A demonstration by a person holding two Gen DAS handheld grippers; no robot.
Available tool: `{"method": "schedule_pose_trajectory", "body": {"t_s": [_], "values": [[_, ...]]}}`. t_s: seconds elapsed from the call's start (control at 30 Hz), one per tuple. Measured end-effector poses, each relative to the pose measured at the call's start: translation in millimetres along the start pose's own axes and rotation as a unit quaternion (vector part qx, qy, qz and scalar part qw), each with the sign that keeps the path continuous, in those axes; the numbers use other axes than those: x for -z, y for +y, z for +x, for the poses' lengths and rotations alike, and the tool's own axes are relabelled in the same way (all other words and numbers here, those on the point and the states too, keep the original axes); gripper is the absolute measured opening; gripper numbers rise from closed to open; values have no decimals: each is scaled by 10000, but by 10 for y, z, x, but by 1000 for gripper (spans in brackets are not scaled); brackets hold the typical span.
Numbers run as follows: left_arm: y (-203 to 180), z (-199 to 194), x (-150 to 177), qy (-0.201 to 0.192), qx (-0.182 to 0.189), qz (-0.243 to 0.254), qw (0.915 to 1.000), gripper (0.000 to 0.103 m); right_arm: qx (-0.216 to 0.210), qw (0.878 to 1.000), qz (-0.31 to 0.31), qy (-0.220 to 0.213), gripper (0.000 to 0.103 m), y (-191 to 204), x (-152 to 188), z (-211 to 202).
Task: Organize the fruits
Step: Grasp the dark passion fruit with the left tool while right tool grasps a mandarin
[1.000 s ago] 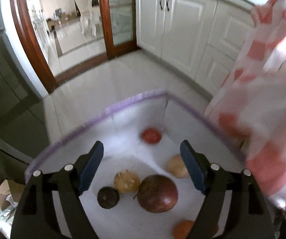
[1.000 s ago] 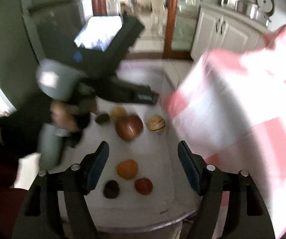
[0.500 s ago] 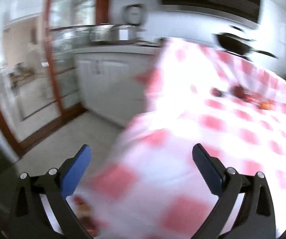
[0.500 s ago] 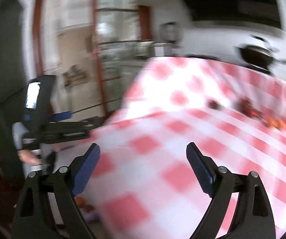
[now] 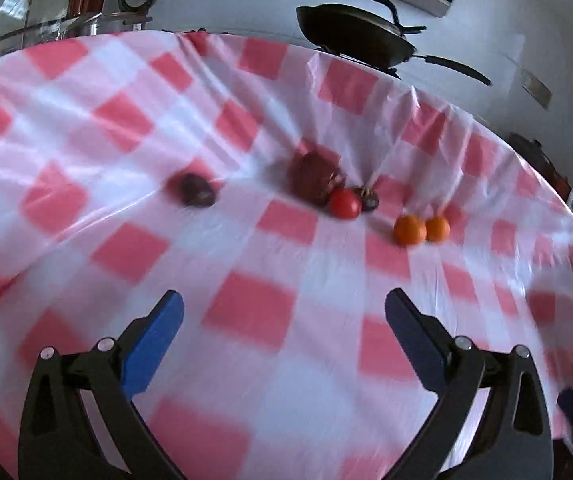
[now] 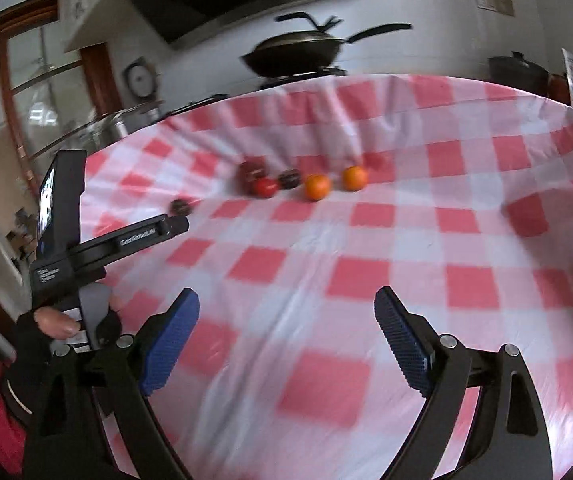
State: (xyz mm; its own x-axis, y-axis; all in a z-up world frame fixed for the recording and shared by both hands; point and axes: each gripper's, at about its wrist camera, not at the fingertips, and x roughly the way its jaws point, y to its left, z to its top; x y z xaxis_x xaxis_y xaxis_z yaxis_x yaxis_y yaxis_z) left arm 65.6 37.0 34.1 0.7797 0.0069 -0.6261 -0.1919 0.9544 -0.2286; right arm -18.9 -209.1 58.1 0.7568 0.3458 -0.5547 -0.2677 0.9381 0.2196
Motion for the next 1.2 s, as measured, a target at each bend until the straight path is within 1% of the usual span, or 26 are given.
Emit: {"method": "schedule_pose_trajectory", "body": {"t_s": [0.1,0.13,0.2,0.27,0.3,0.33,0.37,0.4,0.43,0.47,0.53,0.6,0.63,0.7,0.73,0.8,0.83,0.87,0.9,0.93,0.97,1.0,1.07,1.1,1.17,1.2], "values": [[-2,218,-192,-12,-12,-335,9994,101,53,9997,106,209,87,-146,-168,340],[34,269,-261,-56,-29,-499,9987,101,49,9993,142,333,87,-192,-227,513],[169,353,-334,-195,-100,-811,9965,101,6,9988,140,468,87,-215,-304,719],[327,378,-329,-206,-157,-968,9950,101,31,9983,109,572,82,-204,-402,987],[402,402,-328,-121,-134,-1085,9939,101,36,9982,93,592,81,-188,-455,1086],[491,403,-336,-71,7,-1281,9917,101,15,9982,104,595,79,-171,-531,1214],[546,381,-330,-124,27,-1390,9902,101,-9,9981,119,612,77,-154,-601,1331],[578,376,-327,-151,-65,-1452,9893,101,2,9979,114,638,75,-130,-658,1406],[594,399,-332,-82,-111,-1490,9887,101,53,9976,96,682,72,-103,-740,1545],[597,427,-337,-15,-78,-1487,9889,101,76,9974,93,713,69,-83,-801,1654],[581,458,-343,73,-187,-1408,9898,101,73,9965,150,818,66,-44,-912,1902],[576,473,-361,71,-241,-1321,9909,101,101,9949,167,992,64,8,-1002,2142],[577,474,-386,47,-387,-1220,9918,101,105,9945,158,1030,62,26,-1033,2215],[595,487,-435,18,-593,-1018,9930,101,159,9941,109,1070,61,67,-1097,2334],[620,525,-472,87,-640,-896,9939,101,216,9936,83,1104,60,78,-1129,2407],[679,624,-535,279,-657,-717,9949,101,247,9925,94,1195,56,78,-1152,2499],[709,677,-572,356,-603,-677,9952,100,217,9918,83,1257,53,83,-1163,2548],[729,721,-614,393,-577,-630,9956,98,191,9915,59,1283,53,91,-1169,2575],[755,772,-663,413,-628,-558,9956,98,199,9914,27,1295,53,99,-1178,2602],[779,813,-697,443,-655,-512,9956,97,220,9912,23,1306,51,104,-1186,2621],[816,867,-730,518,-602,-492,9956,95,263,9911,39,1301,45,100,-1189,2630],[844,900,-743,573,-544,-505,9956,92,284,9912,82,1287,43,84,-1187,2628],[889,997,-798,661,-592,-483,9949,85,236,9916,178,1258,42,58,-1180,2621],[886,1047,-833,685,-610,-413,9949,83,233,9917,217,1248,42,51,-1177,2622],[854,1119,-870,742,-664,-249,9947,76,191,9918,277,1235,42,40,-1170,2627],[829,1152,-876,790,-696,-151,9943,73,160,9918,309,1229,42,35,-1169,2633]]}}
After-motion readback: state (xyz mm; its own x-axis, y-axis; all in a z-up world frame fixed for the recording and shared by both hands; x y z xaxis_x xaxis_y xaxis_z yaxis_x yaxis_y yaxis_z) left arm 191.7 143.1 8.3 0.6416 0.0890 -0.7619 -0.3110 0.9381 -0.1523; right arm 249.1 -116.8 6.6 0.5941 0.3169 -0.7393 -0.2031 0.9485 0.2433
